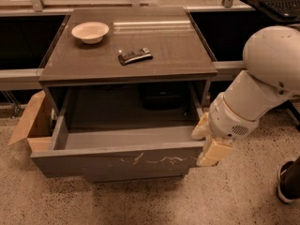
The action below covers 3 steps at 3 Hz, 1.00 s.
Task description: Close top drawer
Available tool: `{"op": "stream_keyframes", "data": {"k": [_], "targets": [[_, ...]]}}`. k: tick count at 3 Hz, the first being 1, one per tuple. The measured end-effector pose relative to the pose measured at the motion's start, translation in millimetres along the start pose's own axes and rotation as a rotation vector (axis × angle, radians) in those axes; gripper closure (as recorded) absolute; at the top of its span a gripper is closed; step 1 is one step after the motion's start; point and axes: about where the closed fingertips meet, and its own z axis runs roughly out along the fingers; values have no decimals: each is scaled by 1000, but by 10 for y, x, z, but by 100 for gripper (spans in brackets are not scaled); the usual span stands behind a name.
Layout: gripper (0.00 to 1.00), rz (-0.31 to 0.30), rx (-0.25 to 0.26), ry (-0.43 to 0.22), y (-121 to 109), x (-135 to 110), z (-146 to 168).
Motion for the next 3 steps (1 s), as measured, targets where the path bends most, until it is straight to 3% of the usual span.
{"op": "stream_keyframes", "data": {"k": [1,2,3], "targets": [[78,-6,-6,4,7,-2,61],[100,-54,-63,46,66,-16,630],[100,-72,-97,72,104,-1,1014]]}}
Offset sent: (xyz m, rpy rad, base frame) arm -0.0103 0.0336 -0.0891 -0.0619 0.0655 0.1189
